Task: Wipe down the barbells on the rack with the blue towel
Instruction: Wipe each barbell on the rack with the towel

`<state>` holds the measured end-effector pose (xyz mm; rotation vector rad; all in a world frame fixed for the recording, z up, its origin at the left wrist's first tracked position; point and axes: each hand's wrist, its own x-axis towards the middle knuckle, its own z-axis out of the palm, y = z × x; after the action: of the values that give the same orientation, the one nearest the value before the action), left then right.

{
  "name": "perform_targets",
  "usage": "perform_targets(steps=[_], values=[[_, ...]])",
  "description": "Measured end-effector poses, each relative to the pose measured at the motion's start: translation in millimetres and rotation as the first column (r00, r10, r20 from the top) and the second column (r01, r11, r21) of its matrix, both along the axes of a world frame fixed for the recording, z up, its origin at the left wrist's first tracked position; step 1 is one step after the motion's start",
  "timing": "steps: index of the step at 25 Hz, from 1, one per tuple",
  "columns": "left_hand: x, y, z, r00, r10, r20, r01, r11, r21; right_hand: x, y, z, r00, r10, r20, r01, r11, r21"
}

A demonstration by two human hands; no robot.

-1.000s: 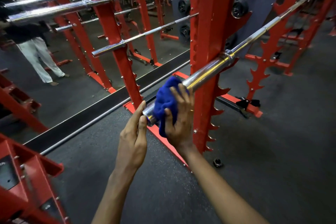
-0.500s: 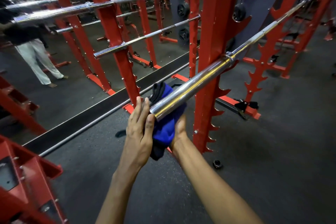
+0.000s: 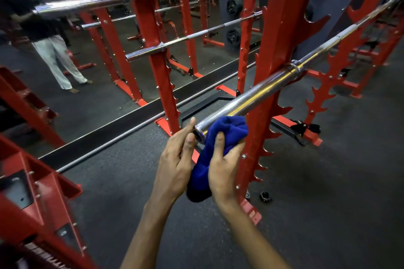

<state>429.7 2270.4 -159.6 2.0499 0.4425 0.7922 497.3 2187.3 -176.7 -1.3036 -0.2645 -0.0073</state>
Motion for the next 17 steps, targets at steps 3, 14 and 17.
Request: perform_targets(steps=[3,14,17], values=[[1,-2,-2,0.999,-0.037,0.017,0.038,0.997,-0.067,10,-5,-15,0.904,-0.074,0.420,0.192,0.950,-0.244],[20,-18,-4,0.999,-0.035,-0.005,0.035,0.994,0.100,128,-6,35,0.561,0.337,0.756,0.325,0.751,-0.576],[20,-15,-4,0.999,0.002,-0.044,0.005,0.988,0.154,156,-3,54,0.632,0.266,0.728,0.311,0.773,-0.552]])
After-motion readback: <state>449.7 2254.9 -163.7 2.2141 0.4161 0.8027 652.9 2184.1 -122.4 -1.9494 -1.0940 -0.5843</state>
